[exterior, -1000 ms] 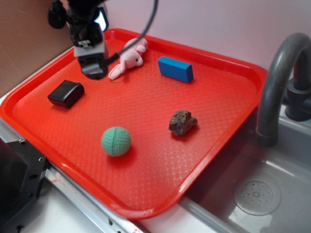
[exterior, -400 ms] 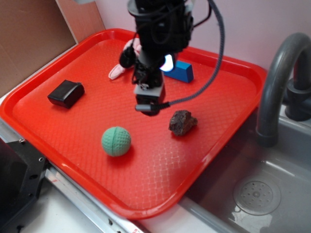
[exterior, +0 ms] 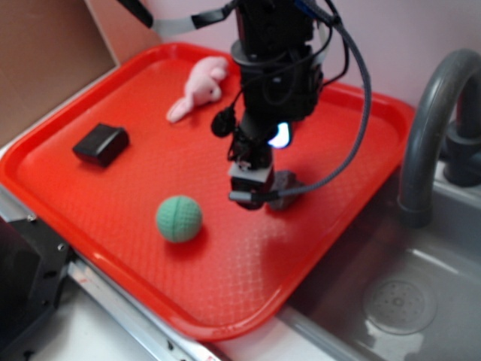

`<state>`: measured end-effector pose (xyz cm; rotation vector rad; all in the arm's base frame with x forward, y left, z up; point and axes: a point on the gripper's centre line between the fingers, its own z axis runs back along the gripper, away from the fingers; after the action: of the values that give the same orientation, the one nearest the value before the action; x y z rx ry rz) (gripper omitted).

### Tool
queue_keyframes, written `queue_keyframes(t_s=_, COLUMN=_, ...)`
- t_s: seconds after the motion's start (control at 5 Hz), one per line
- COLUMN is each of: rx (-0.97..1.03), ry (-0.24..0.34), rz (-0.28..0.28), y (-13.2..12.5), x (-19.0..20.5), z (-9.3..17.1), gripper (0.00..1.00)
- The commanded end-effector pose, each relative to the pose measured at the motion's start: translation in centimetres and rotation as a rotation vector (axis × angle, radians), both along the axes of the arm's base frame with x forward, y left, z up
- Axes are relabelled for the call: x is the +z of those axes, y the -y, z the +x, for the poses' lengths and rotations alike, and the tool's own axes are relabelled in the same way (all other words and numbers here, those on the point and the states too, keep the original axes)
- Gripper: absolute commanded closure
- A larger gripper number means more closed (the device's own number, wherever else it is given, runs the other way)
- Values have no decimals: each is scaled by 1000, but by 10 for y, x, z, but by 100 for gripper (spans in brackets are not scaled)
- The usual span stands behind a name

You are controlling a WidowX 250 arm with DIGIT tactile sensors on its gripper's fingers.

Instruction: Grab the rock.

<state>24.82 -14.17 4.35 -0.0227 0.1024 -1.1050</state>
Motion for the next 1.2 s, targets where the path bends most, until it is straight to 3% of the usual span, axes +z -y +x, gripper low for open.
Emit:
queue_keyframes(t_s=0.0, rx=-48, ry=-30, rz=-29, y=12, x=-16, z=-11, gripper=0)
queue_keyframes(t_s=0.2, rx=-73, ry=-51, rz=-35, y=19, x=-22, z=-14, gripper=0)
queue_keyframes(t_s=0.4, rx=-56, ry=-70, rz=4, y=20, x=-26, z=-15, gripper=100)
queue_keyframes(t_s=0.8, rx=-34, ry=-96, rz=8, y=21, x=-26, z=-17, gripper=100)
queue_keyframes(t_s=1.0, rx=178, ry=-103, rz=-55, y=1, x=11, z=-16, gripper=100)
